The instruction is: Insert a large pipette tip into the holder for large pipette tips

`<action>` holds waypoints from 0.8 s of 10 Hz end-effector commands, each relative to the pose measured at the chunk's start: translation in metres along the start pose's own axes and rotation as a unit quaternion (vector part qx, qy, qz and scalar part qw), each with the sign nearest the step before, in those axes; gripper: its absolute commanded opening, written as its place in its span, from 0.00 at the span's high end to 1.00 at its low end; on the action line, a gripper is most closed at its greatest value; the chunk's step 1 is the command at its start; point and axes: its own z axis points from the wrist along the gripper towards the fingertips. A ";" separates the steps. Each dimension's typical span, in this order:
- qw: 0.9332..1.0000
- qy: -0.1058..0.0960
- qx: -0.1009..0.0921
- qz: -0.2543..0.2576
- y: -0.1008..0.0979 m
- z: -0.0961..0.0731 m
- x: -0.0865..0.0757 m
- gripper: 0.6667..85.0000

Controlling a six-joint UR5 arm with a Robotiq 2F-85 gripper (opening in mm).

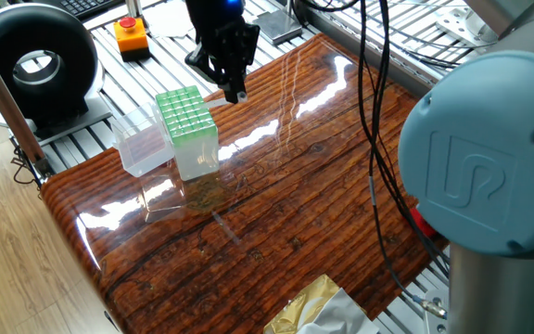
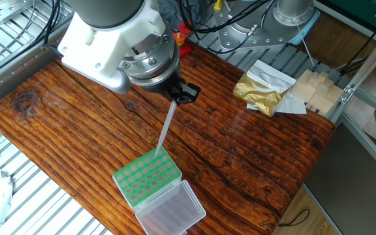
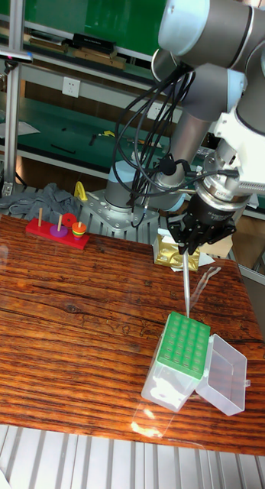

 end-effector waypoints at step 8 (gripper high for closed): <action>1.000 -0.021 0.010 0.008 0.002 -0.031 0.014 1.00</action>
